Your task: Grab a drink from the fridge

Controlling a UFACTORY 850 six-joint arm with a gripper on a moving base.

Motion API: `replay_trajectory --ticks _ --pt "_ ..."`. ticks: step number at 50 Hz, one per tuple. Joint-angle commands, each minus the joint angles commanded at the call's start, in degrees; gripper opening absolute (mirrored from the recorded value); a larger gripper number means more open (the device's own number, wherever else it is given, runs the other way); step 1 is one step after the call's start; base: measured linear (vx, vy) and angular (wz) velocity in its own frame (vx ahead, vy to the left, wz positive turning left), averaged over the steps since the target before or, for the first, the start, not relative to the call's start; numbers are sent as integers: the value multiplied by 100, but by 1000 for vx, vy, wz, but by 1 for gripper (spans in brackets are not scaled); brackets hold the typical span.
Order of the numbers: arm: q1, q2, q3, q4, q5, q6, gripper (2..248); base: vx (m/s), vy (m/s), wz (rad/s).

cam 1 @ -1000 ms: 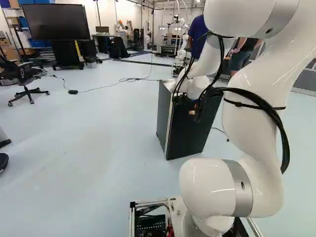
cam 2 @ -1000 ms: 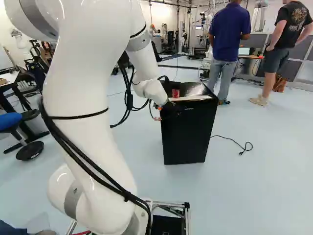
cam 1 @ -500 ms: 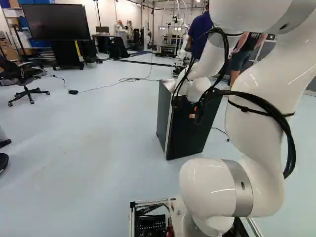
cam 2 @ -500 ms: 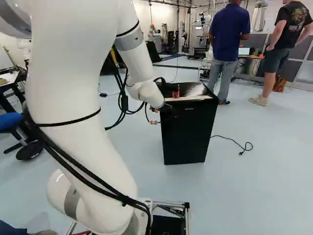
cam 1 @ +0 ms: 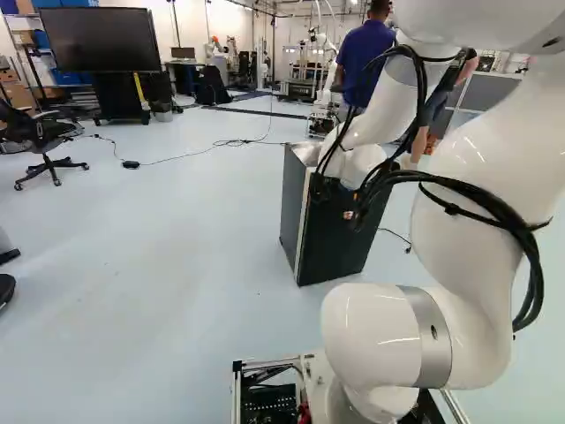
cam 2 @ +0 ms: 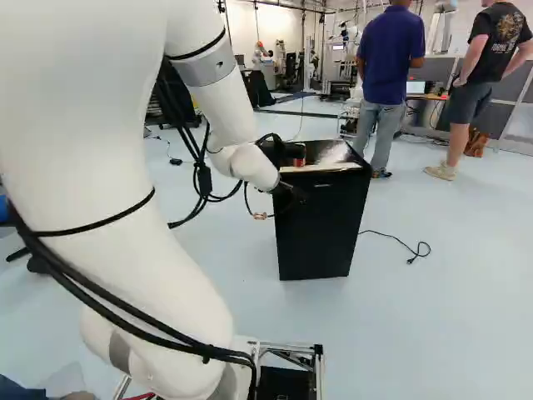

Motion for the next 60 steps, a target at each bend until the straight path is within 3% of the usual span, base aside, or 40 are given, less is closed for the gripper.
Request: replay_trajectory --ticks 37,60 --pt "-21 87 97 -18 2158 0 247 0 0 0" --pt "-21 -192 86 -207 3447 0 247 0 0 0"
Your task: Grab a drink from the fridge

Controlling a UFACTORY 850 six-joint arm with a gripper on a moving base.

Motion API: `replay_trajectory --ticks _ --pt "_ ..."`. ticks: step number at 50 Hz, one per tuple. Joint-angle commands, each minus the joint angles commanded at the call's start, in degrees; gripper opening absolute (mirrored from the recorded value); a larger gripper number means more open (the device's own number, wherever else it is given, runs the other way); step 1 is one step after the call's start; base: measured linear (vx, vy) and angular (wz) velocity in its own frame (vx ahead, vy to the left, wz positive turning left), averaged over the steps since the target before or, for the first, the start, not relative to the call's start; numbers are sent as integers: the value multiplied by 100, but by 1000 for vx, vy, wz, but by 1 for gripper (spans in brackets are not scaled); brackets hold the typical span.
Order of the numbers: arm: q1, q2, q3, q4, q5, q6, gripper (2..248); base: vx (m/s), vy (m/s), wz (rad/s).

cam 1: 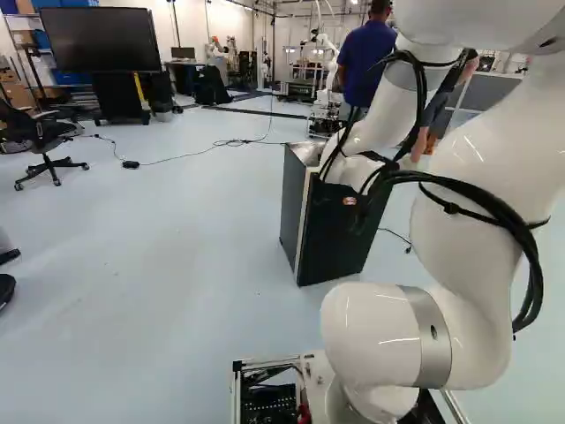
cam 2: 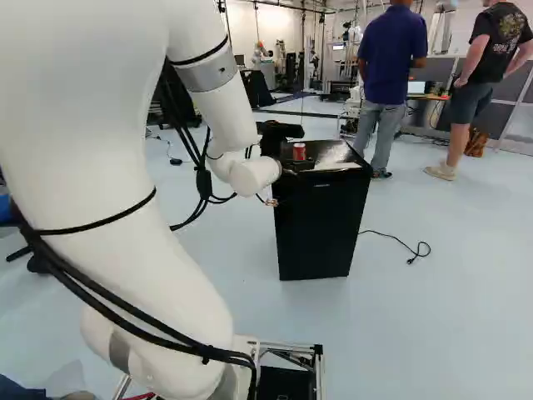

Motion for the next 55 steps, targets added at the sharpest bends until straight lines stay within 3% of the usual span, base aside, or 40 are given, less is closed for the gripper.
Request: replay_trajectory --ticks 14,55 --pt "13 -265 -88 -111 478 0 247 0 0 0" --pt "25 -1498 -990 -120 513 0 247 0 0 0"
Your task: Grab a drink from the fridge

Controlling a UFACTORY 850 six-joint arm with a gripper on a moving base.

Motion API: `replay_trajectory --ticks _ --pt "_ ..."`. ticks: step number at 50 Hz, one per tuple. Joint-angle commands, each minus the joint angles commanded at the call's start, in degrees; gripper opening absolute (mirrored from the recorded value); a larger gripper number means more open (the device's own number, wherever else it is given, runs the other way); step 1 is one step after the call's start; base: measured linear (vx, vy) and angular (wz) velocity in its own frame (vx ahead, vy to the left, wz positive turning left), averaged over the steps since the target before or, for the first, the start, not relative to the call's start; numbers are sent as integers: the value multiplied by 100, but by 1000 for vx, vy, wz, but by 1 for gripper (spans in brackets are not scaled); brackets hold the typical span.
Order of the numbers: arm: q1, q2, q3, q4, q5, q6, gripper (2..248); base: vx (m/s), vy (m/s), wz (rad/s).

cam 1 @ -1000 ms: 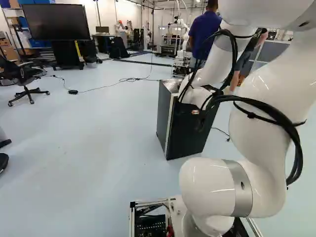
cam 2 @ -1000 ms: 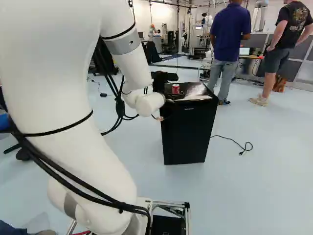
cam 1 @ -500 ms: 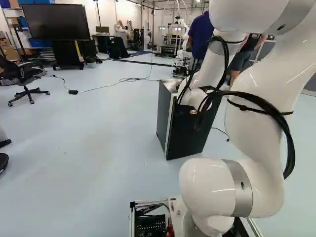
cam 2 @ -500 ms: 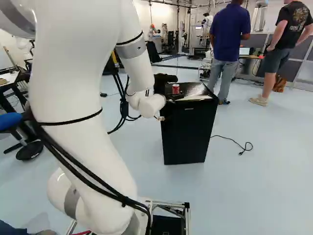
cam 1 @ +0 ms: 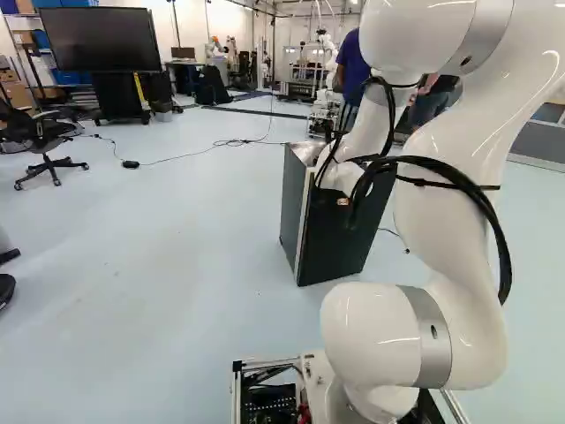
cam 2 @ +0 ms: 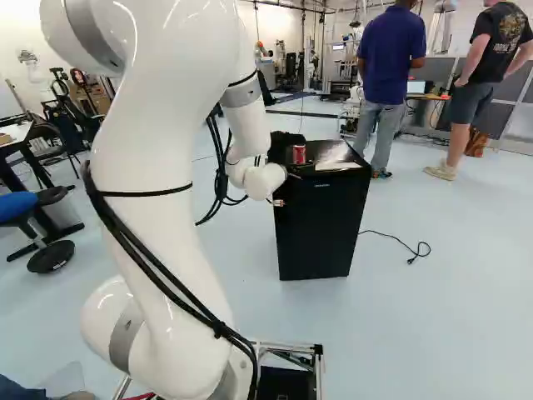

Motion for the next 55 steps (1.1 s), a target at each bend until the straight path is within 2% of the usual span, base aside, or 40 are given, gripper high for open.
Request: replay_trajectory --ticks 34,55 --pt "33 -742 -941 0 0 0 247 0 0 0" --pt "42 -932 -1194 0 0 0 247 0 0 0"
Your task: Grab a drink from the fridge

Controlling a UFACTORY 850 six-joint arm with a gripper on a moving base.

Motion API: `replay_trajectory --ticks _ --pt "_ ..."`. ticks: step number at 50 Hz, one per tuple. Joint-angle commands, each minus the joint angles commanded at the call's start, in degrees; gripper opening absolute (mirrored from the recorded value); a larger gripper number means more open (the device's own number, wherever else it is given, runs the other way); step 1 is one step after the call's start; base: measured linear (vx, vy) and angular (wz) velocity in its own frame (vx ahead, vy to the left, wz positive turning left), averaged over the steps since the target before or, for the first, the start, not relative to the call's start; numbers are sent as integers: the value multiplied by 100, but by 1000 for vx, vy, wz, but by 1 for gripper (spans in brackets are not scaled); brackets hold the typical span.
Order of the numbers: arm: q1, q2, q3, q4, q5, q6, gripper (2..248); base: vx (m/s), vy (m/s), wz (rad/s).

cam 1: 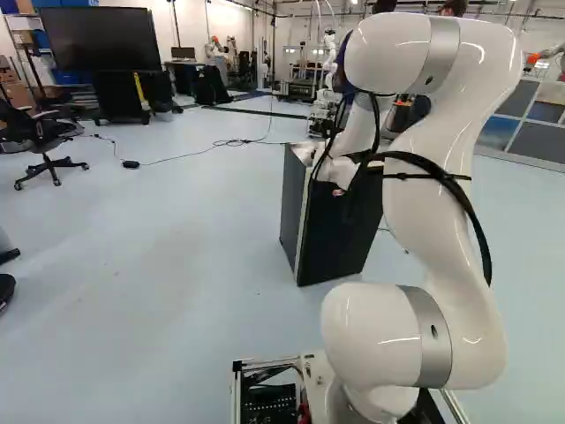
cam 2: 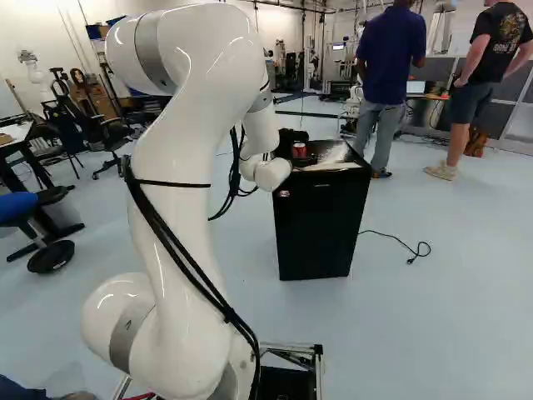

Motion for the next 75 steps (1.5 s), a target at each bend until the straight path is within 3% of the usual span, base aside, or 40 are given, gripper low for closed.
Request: replay_trajectory --ticks 5,6,11,12,16,17,21,22,27,28,75 --pt "0 -3 -4 0 0 0 247 0 0 0" --pt "0 -3 -4 0 0 0 224 0 0 0" --pt "0 -3 -4 0 0 0 224 0 0 0" --pt "0 -3 -4 0 0 0 185 0 0 0" --pt "0 -3 -4 0 0 0 185 0 0 0" --pt "0 -3 -4 0 0 0 147 0 0 0" --pt "0 -3 -4 0 0 0 147 0 0 0" --pt "0 -3 -4 0 0 0 109 0 0 0" --pt "0 -3 -4 0 0 0 109 0 0 0" --pt "0 -3 -4 0 0 0 97 0 0 0" --pt "0 403 21 0 0 0 97 0 0 0"
